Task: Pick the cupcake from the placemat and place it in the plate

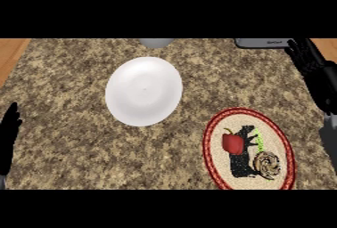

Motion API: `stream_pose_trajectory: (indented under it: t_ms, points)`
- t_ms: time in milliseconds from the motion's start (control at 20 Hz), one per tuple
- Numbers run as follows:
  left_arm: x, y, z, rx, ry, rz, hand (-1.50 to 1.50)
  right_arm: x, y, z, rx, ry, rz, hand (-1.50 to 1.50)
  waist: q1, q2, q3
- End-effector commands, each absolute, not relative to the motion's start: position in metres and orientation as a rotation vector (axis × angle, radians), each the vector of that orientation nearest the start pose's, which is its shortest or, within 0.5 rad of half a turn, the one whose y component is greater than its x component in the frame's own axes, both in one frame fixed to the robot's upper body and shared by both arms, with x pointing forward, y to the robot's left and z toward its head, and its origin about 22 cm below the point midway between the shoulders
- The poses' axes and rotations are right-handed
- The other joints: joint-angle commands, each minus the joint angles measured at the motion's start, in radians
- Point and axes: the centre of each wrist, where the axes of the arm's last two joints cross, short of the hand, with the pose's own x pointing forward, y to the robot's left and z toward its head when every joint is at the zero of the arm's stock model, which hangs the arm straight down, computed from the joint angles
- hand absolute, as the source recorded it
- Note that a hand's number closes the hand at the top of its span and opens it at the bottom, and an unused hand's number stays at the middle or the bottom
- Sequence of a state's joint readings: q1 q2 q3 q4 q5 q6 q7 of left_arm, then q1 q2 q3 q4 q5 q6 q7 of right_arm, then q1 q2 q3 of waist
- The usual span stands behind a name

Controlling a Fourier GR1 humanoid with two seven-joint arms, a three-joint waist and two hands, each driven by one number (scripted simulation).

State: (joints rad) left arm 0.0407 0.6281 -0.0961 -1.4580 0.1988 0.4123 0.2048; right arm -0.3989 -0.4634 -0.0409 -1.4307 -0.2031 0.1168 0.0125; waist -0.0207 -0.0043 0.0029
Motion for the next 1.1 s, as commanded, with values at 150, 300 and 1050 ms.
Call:
stream_pose_trajectory:
  t_ms: [150,300,1050]
  points:
    - [0.237,0.332,0.023,0.401,-1.467,-0.111,0.00,0.308,-0.248,0.072,0.060,-1.616,0.182,1.50,0.018,-0.001,-0.005]
    - [0.243,0.315,0.018,0.329,-1.448,-0.105,0.00,0.310,-0.300,0.109,-0.482,-1.620,0.684,1.50,-0.022,-0.010,-0.047]
    - [0.248,0.308,-0.023,0.157,-1.510,-0.143,0.00,0.140,-0.223,-0.002,-0.702,-1.811,0.095,-1.50,0.005,0.003,-0.004]
